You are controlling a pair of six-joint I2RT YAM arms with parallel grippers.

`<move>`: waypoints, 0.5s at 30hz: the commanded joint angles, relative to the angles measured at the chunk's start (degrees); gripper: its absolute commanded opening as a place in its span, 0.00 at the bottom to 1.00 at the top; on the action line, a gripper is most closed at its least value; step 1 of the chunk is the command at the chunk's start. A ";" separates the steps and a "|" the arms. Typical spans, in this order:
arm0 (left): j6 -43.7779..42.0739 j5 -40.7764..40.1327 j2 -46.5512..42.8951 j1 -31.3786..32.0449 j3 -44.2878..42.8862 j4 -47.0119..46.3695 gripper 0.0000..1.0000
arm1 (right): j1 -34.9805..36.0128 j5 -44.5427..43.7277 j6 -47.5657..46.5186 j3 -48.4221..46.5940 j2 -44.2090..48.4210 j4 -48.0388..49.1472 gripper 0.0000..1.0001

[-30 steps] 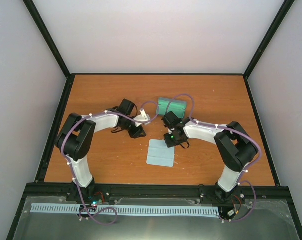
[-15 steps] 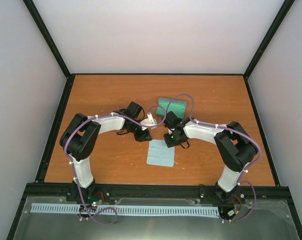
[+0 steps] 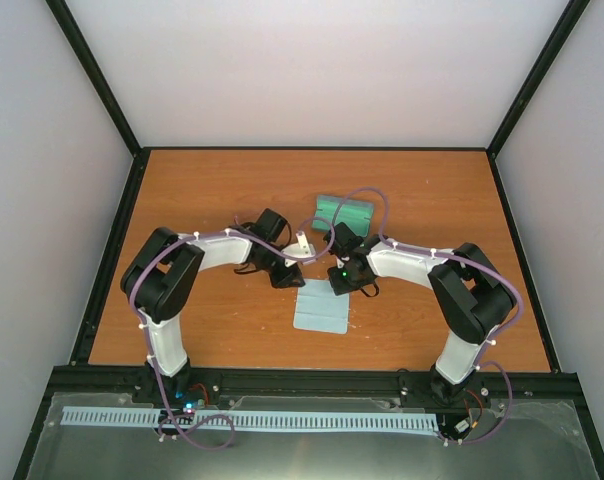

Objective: Organize the sunglasses
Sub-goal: Fold the glasses cleaning cloth at the center of the board.

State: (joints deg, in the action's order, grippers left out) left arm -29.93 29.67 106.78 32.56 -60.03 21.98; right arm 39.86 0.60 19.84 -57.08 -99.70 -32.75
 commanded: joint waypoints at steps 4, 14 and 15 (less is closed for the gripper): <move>-0.40 0.25 1.19 1.46 1.34 -0.99 0.27 | 0.31 0.61 0.99 -0.04 -1.12 0.02 0.03; -0.55 -0.67 2.34 1.61 1.42 -1.31 0.01 | 0.31 0.04 0.89 -0.22 -0.82 0.25 0.03; -0.33 -0.93 2.22 1.63 1.53 -1.65 0.00 | 0.31 -0.11 0.83 -0.34 -0.83 0.46 0.03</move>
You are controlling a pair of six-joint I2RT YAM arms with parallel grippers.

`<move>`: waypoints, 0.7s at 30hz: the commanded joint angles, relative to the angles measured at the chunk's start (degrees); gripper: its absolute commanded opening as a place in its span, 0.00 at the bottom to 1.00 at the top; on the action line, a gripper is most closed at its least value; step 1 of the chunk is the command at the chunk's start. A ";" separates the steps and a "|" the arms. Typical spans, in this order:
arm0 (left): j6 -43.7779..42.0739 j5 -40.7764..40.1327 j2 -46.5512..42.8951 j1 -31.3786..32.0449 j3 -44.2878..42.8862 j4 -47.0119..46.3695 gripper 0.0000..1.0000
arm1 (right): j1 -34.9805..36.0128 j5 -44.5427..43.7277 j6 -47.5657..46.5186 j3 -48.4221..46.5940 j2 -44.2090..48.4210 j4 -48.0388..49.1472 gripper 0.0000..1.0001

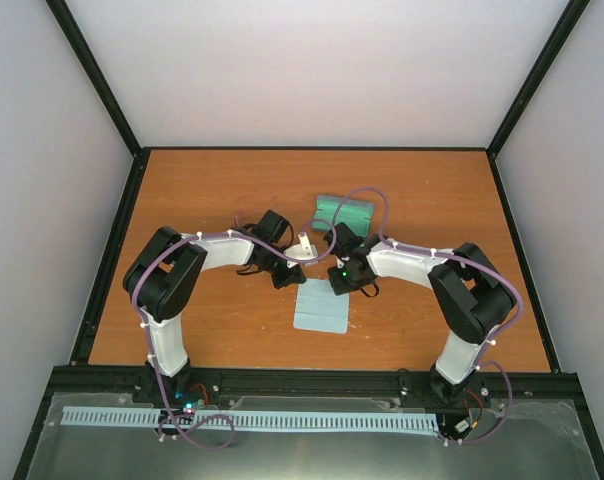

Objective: Organize the sunglasses
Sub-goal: Fold the glasses cleaning cloth at the center of the board.

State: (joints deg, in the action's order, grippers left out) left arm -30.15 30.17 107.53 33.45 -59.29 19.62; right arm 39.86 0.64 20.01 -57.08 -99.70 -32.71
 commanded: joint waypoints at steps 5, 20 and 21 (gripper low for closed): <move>0.94 -3.31 0.10 0.74 0.40 -1.72 0.01 | 0.27 -1.70 0.11 -1.17 -0.95 1.10 0.03; -0.63 -6.29 1.27 -1.24 -6.81 -4.86 0.01 | -1.75 -7.98 -4.80 -7.66 -1.65 0.92 0.03; -0.80 -6.14 1.67 -1.71 -7.63 -4.59 0.01 | -2.06 -8.09 -5.08 -7.83 -1.78 0.98 0.03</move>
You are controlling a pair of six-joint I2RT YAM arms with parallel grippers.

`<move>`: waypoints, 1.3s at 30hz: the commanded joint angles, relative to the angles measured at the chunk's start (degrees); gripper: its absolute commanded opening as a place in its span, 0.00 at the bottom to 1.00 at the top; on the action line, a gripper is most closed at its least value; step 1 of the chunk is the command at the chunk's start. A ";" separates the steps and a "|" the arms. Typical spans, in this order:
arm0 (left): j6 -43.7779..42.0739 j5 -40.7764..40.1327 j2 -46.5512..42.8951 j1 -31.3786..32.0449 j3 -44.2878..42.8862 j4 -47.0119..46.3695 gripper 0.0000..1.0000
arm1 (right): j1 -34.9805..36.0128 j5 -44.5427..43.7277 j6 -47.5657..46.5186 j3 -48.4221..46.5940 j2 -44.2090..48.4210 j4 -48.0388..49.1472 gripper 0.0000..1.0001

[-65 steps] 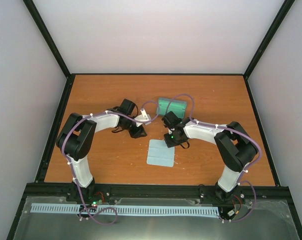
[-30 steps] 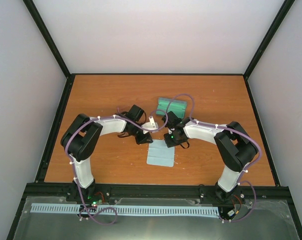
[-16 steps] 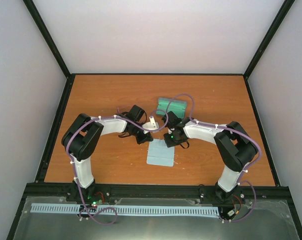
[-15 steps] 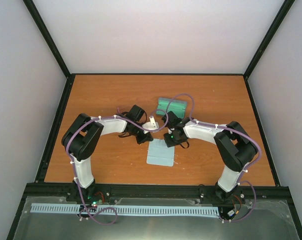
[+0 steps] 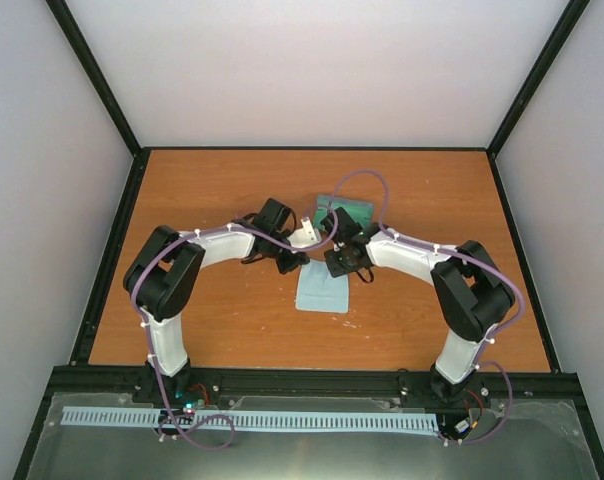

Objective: Organize the sunglasses
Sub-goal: Fold the glasses cleaning cloth at the center of the board.

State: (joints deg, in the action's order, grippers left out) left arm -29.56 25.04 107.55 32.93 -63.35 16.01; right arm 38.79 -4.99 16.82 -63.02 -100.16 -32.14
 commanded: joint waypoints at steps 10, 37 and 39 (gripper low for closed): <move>-1.63 0.91 -0.14 -2.63 -2.48 -2.41 0.01 | -2.67 -3.18 -4.83 -2.47 -0.97 -0.16 0.03; -2.90 2.85 -8.17 1.25 12.07 -11.06 0.01 | -0.21 6.94 -5.79 8.47 4.49 3.00 0.04; -3.11 2.64 -8.67 1.24 12.74 -11.45 0.01 | -0.07 8.24 -5.79 9.05 4.53 3.08 0.06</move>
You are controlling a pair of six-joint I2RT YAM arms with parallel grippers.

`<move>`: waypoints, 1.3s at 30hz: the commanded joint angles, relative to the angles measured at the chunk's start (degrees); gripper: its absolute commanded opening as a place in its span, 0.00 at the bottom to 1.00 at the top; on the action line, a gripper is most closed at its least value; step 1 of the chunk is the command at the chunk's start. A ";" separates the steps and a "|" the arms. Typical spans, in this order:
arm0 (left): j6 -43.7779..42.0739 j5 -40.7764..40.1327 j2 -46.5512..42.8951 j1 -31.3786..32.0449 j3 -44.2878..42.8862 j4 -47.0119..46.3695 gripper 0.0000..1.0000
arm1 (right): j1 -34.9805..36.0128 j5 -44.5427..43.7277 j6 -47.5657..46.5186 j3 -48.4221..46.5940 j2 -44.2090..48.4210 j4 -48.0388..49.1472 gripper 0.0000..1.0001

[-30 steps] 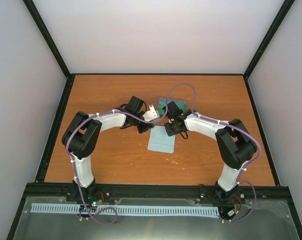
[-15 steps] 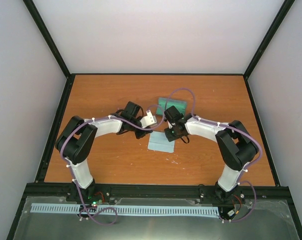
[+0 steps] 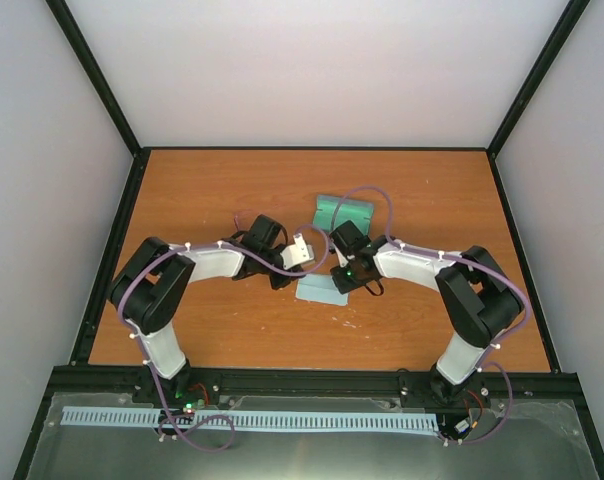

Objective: Organize the sunglasses
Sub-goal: Fold the glasses cleaning cloth at the center of the board.

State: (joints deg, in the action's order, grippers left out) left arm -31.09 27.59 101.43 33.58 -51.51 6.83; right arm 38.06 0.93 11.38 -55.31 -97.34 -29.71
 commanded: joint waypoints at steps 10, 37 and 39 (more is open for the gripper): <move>-3.13 -0.92 -5.23 1.43 3.92 -3.15 0.04 | 0.87 5.07 0.66 4.85 5.88 1.97 0.28; -7.75 -8.18 -9.25 4.47 11.44 -6.93 0.39 | 0.87 -1.16 5.60 5.48 7.59 7.63 0.49; -5.86 -8.08 -10.46 4.47 11.36 -7.60 0.42 | 0.92 -2.57 5.23 5.55 7.27 7.48 0.52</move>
State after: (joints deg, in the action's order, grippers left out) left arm -38.83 19.66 93.93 37.41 -40.07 1.34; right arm 38.63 1.21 16.51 -48.42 -89.23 -23.16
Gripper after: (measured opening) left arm 0.401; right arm 0.503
